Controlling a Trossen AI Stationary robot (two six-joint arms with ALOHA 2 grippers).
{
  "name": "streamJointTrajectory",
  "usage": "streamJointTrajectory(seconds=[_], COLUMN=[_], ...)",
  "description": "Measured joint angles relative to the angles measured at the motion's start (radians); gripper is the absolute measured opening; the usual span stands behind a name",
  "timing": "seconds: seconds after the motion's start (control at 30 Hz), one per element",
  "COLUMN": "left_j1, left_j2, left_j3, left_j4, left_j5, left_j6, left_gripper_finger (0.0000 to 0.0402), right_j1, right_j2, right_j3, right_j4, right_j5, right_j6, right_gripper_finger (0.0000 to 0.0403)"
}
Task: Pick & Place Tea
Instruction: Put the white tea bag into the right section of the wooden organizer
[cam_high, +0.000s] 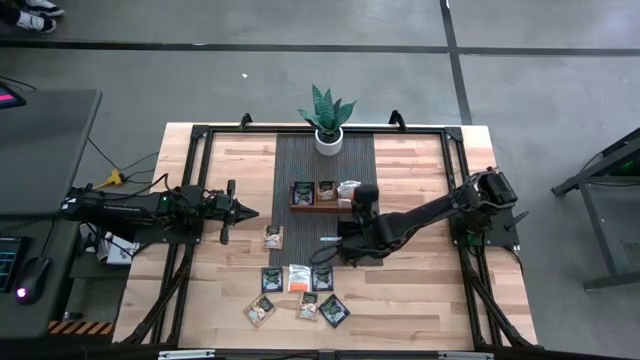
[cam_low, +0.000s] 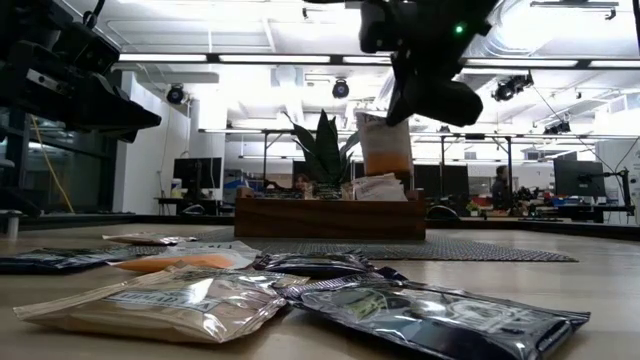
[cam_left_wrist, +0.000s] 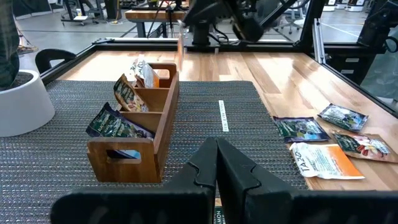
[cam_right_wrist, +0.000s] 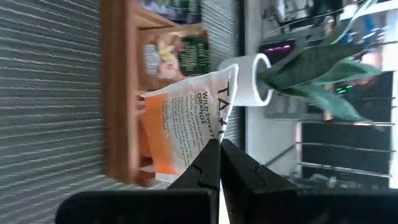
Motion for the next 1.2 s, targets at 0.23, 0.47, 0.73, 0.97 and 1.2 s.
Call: streamJointTrajectory(seconds=[0.23,0.47,0.73,0.97,1.2], left_j1=[0.000,0.000,0.000,0.000,0.000], left_j2=[0.000,0.000,0.000,0.000,0.000], left_j3=[0.000,0.000,0.000,0.000,0.000], left_j4=[0.000,0.000,0.000,0.000,0.000], left_j5=[0.000,0.000,0.000,0.000,0.000], left_j6=[0.000,0.000,0.000,0.000,0.000], left_gripper_finger=[0.0001,0.0001,0.0001,0.0001,0.0001], right_j1=[-0.035,-0.058,-0.090,-0.126,-0.163], right_j2=[0.010,0.050,0.086,0.116,0.142], right_j3=[0.000,0.000,0.000,0.000,0.000], right_j4=[0.000,0.027,0.042,0.048,0.075], right_j5=[0.002,0.003,-0.016,-0.027,-0.094], right_j6=[-0.028,-0.052,-0.044,-0.042,-0.045], right_gripper_finger=[0.0000,0.0000,0.0000,0.0000,0.0000])
